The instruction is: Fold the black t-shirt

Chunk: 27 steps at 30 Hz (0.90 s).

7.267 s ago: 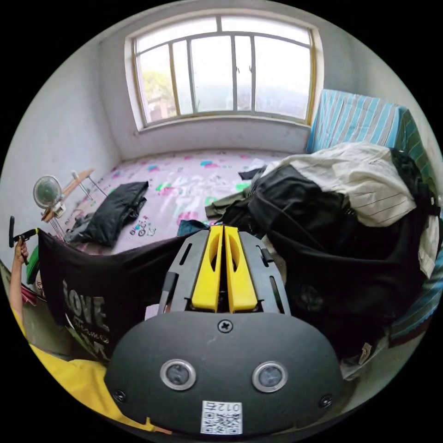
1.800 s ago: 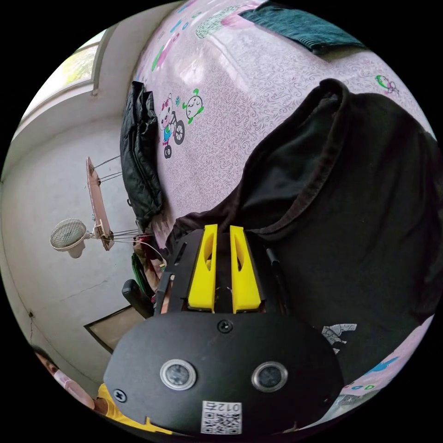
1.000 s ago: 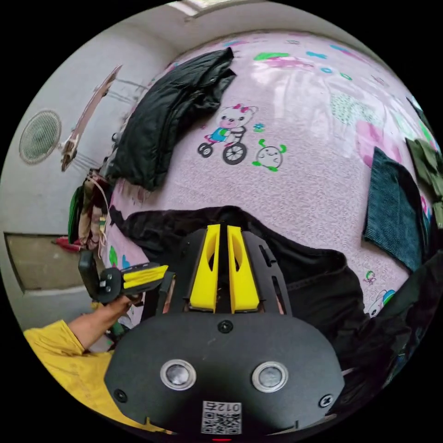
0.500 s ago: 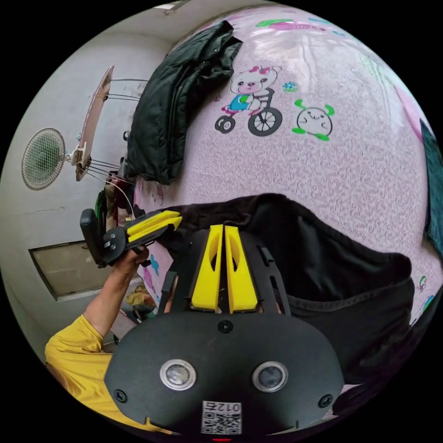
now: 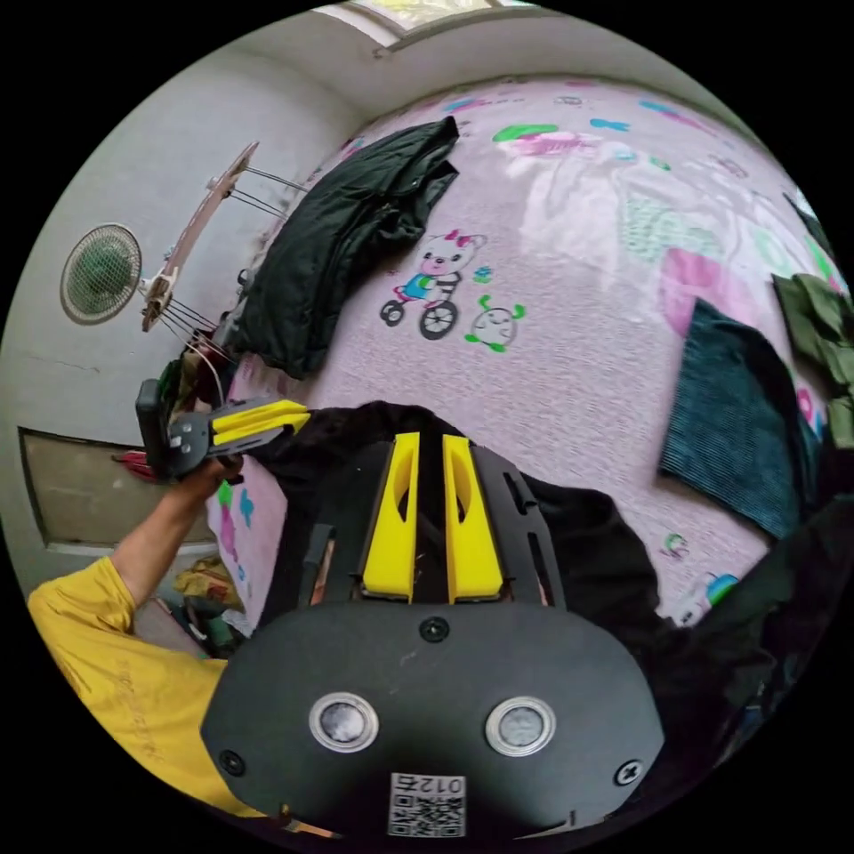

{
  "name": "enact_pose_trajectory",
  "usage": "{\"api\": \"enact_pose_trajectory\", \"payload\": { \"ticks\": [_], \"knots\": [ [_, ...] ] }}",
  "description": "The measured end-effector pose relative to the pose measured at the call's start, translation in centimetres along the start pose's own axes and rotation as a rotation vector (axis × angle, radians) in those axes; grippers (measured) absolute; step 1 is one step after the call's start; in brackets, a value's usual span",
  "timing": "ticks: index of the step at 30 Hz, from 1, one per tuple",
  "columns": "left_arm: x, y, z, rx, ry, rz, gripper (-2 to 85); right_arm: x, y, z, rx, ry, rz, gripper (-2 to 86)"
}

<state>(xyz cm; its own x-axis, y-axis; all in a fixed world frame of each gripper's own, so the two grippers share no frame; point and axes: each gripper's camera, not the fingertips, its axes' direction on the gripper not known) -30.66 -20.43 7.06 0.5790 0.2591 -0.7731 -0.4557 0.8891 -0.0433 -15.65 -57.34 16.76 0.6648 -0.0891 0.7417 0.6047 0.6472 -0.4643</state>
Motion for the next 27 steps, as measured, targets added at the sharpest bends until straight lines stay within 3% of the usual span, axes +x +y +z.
{"api": "enact_pose_trajectory", "payload": {
  "ticks": [5, 9, 11, 16, 24, 27],
  "knots": [
    [2.2, -3.0, 3.0, -0.080, -0.058, 0.202, 1.3, 3.7, 4.4, -3.4, 0.023, 0.091, 0.074, 1.9],
    [2.1, -4.3, 4.1, -0.111, -0.097, 0.241, 0.6, 4.9, 6.9, -4.1, 0.001, 0.129, 0.112, 2.2],
    [0.4, -5.3, 3.8, -0.126, -0.126, 0.161, 0.1, 4.5, 7.5, -4.0, -0.008, 0.171, 0.095, 2.5],
    [-5.9, -5.6, 3.6, -0.100, 0.072, -0.149, -0.1, 1.0, 7.5, -1.5, -0.065, 0.283, -0.081, 4.4],
    [-7.9, -7.0, 4.3, -0.120, 0.066, -0.169, -0.1, -1.2, 6.1, 2.4, -0.173, 0.415, -0.176, 1.4],
    [-9.7, -7.6, 4.5, -0.116, 0.072, -0.227, -0.1, 0.0, 6.1, 1.1, -0.079, 0.427, -0.044, 0.7]
  ]
}}
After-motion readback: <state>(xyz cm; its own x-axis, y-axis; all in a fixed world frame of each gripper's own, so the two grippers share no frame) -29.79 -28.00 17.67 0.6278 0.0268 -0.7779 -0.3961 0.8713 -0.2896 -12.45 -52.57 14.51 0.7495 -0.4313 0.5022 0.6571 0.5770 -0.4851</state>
